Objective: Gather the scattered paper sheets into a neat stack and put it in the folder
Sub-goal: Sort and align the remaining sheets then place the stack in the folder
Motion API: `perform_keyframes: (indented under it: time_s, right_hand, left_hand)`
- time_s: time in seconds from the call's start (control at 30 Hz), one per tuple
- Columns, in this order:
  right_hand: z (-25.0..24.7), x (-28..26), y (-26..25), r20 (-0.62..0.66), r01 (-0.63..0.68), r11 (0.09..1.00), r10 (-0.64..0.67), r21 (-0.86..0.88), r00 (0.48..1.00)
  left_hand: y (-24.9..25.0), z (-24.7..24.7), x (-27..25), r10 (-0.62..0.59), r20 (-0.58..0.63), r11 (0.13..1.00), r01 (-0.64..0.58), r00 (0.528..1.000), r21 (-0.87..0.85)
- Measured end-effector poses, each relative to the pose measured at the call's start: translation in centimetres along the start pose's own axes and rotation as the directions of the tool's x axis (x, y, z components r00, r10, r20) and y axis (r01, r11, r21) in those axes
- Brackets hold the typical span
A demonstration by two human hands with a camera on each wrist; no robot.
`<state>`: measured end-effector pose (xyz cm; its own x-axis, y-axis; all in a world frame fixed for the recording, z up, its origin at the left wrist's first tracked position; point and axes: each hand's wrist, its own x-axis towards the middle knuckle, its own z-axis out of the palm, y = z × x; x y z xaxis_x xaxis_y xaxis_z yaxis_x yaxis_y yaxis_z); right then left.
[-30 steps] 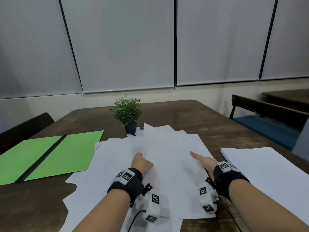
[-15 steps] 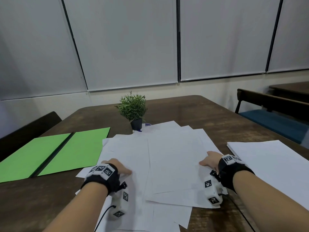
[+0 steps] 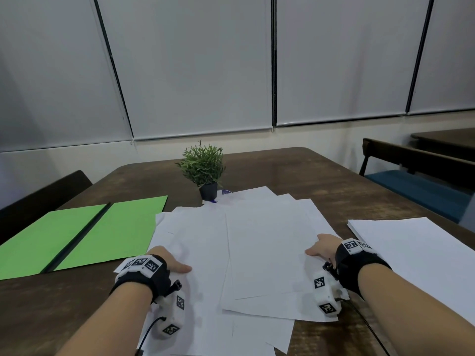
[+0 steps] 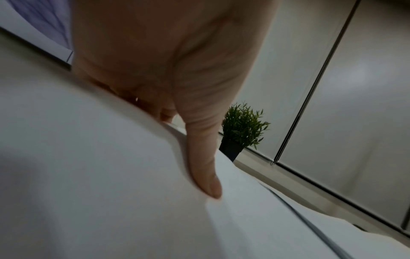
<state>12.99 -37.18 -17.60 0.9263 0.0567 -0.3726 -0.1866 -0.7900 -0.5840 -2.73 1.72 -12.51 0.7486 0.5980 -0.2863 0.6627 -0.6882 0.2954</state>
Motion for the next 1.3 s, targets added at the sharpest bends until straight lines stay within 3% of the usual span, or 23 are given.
perform_keyframes:
  time_s: [0.2,0.47,0.73,1.03,1.17,1.3]
  right_hand:
    - [-0.1,2.0,1.3,0.02,0.007,1.0,-0.008,0.024,1.0]
    - [-0.2,-0.5,0.2,-0.011,0.013,1.0,-0.012,0.015,1.0]
    - [0.0,0.0,-0.1,-0.015,-0.006,1.0,0.006,0.007,1.0]
    - [-0.1,-0.9,-0.4,-0.049,-0.013,1.0,0.013,-0.006,0.999]
    - [-0.3,-2.2,-0.9,-0.051,-0.004,0.999,0.002,-0.033,0.999]
    - [-0.3,-2.8,-1.0,-0.024,0.003,0.999,-0.004,-0.04,1.0]
  left_hand:
    - [-0.1,-0.1,0.2,0.031,0.025,0.999,-0.031,0.999,-0.007]
    - [-0.1,-0.1,0.2,0.046,-0.005,0.993,-0.046,0.999,-0.112]
    - [-0.7,0.0,0.1,0.044,-0.017,0.999,-0.045,0.999,-0.03]
    - [0.5,-1.2,-0.6,0.159,-0.033,0.981,-0.162,0.987,-0.11]
    - [0.5,-3.0,-1.4,0.266,-0.136,0.962,-0.272,0.954,-0.023]
    - [1.0,-5.2,-2.4,0.333,-0.351,0.931,-0.365,0.875,-0.025]
